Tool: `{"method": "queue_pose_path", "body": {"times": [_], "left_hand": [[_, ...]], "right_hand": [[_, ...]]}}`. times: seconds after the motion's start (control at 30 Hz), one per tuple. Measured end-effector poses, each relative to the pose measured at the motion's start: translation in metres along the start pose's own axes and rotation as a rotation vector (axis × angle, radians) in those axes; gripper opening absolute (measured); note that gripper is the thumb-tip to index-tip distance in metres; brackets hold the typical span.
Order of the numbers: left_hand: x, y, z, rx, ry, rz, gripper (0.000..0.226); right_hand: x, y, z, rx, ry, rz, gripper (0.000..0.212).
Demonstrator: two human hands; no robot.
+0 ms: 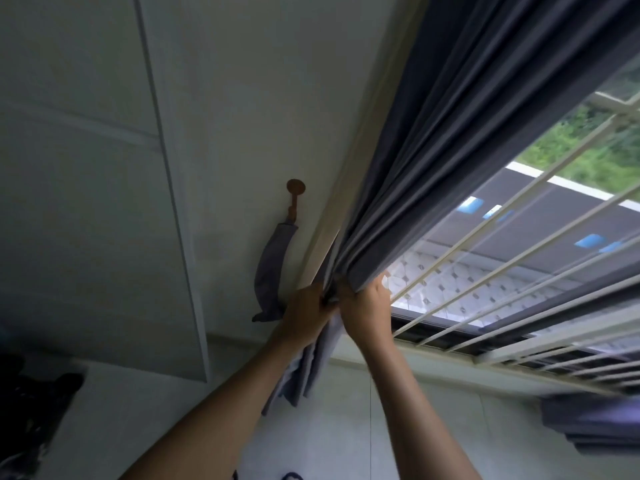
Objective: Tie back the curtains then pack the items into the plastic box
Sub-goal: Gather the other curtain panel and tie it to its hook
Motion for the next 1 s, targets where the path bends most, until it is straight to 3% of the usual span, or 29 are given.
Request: {"method": "queue_pose_path", "body": {"times": [0.07, 0.13, 0.3, 0.5, 0.73, 0.83, 1.0], "left_hand": [[0.001, -0.007, 0.001, 0.030, 0.012, 0.016, 0.025], [0.000, -0.007, 0.001, 0.004, 0.023, 0.057, 0.023], [0.000, 0.005, 0.000, -0.015, 0.050, 0.037, 0.036], [0.004, 0.006, -0.001, 0.051, 0.090, 0.065, 0.022], [0.004, 0.005, 0.005, -0.100, 0.052, 0.042, 0.046], [0.006, 0.004, 0.005, -0.111, 0.057, 0.071, 0.028], [0.010, 0.001, 0.003, -0.063, 0.082, 0.032, 0.029]], "right_hand": [[0.006, -0.003, -0.001, -0.206, -0.002, 0.012, 0.036], [0.012, -0.016, 0.000, -0.281, -0.007, -0.027, 0.036], [0.000, -0.030, 0.011, -0.109, -0.102, -0.093, 0.034], [0.007, -0.019, 0.012, -0.057, -0.004, -0.017, 0.034], [0.014, -0.014, 0.018, -0.163, 0.065, 0.014, 0.031], [0.015, -0.009, 0.019, -0.138, 0.104, 0.065, 0.032], [0.024, -0.006, 0.020, -0.053, 0.186, 0.139, 0.024]]}}
Point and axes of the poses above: each hand's wrist, its own z-axis towards the middle knuckle, its own y-axis out of the palm, x = y × z, the point moved 7 cm from there along z, towards the middle knuckle, and after that the axes turned 1 degree about -x, right-handed, at the moved point
